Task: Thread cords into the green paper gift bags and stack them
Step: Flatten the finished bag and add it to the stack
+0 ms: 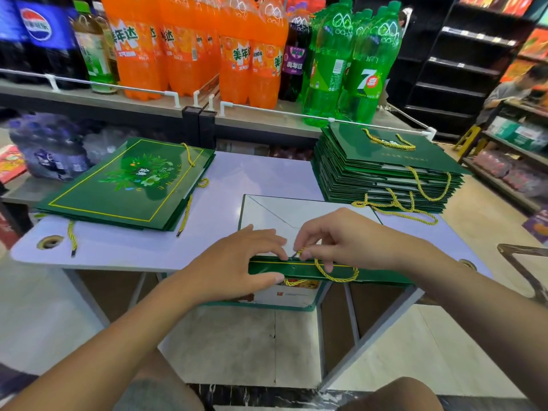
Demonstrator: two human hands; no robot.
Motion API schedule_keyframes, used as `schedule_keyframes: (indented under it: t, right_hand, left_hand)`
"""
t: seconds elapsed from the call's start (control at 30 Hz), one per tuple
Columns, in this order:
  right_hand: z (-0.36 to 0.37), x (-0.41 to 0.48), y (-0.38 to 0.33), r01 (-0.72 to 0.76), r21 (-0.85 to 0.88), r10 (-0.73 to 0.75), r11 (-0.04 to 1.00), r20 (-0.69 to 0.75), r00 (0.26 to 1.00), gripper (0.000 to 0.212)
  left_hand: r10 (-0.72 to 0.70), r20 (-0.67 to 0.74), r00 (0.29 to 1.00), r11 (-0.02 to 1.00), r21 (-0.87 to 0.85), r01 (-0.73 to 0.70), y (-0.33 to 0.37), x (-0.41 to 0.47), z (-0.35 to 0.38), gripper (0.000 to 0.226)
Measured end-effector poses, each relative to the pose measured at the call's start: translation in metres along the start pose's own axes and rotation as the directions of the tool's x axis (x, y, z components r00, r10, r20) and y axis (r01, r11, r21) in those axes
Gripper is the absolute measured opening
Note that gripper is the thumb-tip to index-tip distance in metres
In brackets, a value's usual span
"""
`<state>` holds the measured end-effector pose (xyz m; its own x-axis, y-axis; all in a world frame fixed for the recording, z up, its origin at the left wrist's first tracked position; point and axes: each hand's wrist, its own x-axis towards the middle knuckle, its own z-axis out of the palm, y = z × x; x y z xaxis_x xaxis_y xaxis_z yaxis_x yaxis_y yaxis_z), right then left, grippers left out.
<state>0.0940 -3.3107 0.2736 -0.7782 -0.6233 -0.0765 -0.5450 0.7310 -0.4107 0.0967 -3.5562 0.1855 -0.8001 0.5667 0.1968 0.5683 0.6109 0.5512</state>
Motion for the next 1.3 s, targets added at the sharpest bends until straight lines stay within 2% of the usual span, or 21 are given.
schedule_keyframes:
  t: [0.2, 0.37, 0.5, 0.8, 1.0, 1.23, 1.27, 1.3]
  right_hand:
    - [0.003, 0.004, -0.004, 0.027, -0.183, -0.026, 0.983, 0.007, 1.000, 0.012]
    - [0.005, 0.009, -0.006, 0.026, -0.267, -0.034, 0.963, -0.023, 0.999, 0.017]
    - [0.005, 0.012, -0.009, 0.034, -0.247, -0.039, 0.968, -0.014, 0.999, 0.017]
    - [0.004, 0.015, -0.008, 0.067, -0.201, -0.062, 0.977, 0.028, 0.998, 0.014]
    - [0.006, 0.016, -0.006, 0.003, 0.005, -0.003, 1.000, -0.064, 0.998, 0.027]
    - [0.000, 0.009, -0.014, -0.008, -0.073, 0.007, 0.997, -0.017, 1.000, 0.025]
    - [-0.001, 0.006, -0.016, -0.005, -0.136, -0.001, 0.991, -0.046, 0.999, 0.025]
    - [-0.001, 0.001, -0.018, 0.007, -0.221, -0.037, 0.975, -0.135, 0.990, 0.024]
  left_hand:
    - [0.047, -0.065, 0.997, 0.998, -0.045, -0.050, -0.006, -0.001, 0.006, 0.017]
    - [0.096, -0.164, 0.982, 0.995, -0.008, -0.098, -0.010, -0.003, 0.012, 0.027]
    - [0.139, -0.227, 0.964, 0.990, 0.039, -0.133, -0.012, -0.005, 0.018, 0.033]
    - [0.188, -0.295, 0.937, 0.980, 0.116, -0.160, -0.015, -0.005, 0.024, 0.029]
    - [0.159, -0.336, 0.928, 0.987, 0.088, -0.138, -0.012, -0.006, 0.022, 0.030]
    - [0.163, -0.425, 0.890, 0.986, 0.095, -0.135, -0.014, -0.006, 0.026, 0.029]
    - [0.159, -0.431, 0.888, 0.987, 0.089, -0.134, -0.014, -0.007, 0.026, 0.030]
    - [0.151, -0.433, 0.889, 0.988, 0.078, -0.130, -0.014, -0.007, 0.026, 0.031]
